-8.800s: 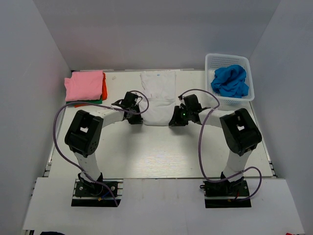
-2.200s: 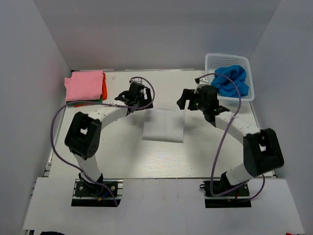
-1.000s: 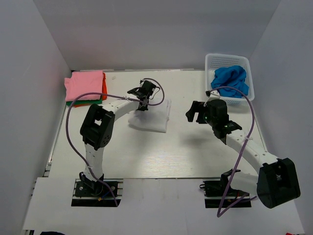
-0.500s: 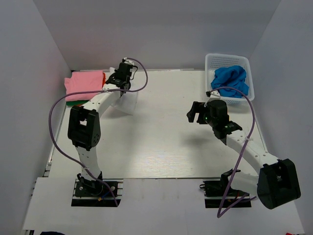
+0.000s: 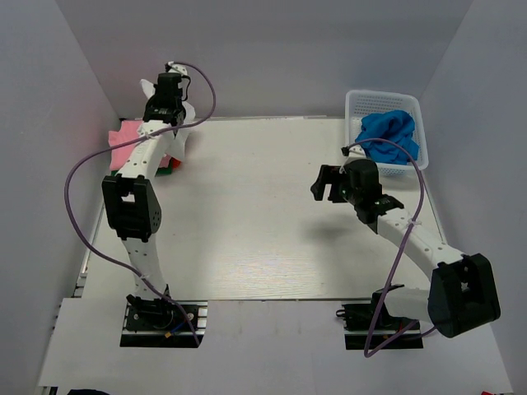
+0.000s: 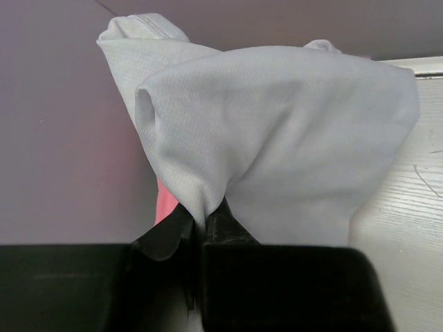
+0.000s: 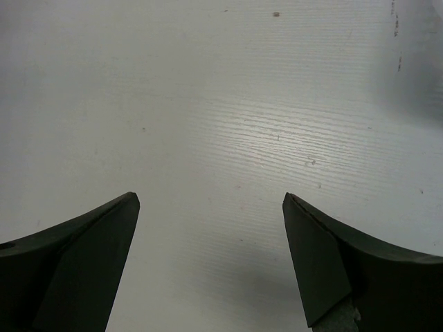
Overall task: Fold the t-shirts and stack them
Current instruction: Put the neatly folded tshirt into the corner of the board with the left arm
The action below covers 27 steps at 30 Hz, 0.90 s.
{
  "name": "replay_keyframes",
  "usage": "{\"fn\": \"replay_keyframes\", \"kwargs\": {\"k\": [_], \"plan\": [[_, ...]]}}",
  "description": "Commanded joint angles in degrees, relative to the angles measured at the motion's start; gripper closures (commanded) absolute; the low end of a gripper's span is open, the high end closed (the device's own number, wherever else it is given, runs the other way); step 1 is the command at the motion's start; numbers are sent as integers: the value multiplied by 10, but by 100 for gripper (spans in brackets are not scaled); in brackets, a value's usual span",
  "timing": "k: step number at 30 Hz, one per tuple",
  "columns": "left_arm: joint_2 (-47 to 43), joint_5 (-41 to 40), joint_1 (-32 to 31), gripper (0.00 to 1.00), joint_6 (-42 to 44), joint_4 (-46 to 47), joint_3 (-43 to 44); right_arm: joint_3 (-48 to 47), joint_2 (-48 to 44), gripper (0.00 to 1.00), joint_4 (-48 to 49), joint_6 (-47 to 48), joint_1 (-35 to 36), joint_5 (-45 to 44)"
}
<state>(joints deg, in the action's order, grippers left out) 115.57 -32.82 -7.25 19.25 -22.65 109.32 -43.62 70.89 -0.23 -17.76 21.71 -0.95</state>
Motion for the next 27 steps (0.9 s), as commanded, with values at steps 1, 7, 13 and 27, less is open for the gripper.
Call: {"fn": "replay_keyframes", "kwargs": {"k": [1, 7, 13, 27], "plan": [[7, 23, 22, 100, 11, -8, 35, -27, 2, 10, 9, 5, -2, 24], [24, 56, 64, 100, -1, -8, 29, -42, 14, 10, 7, 7, -2, 27], [54, 38, 108, 100, -14, 4, 29, -58, 36, 10, 3, 4, -1, 36], [118, 33, 163, 0, -68, -34, 116, -97, 71, 10, -22, 3, -2, 46]]}}
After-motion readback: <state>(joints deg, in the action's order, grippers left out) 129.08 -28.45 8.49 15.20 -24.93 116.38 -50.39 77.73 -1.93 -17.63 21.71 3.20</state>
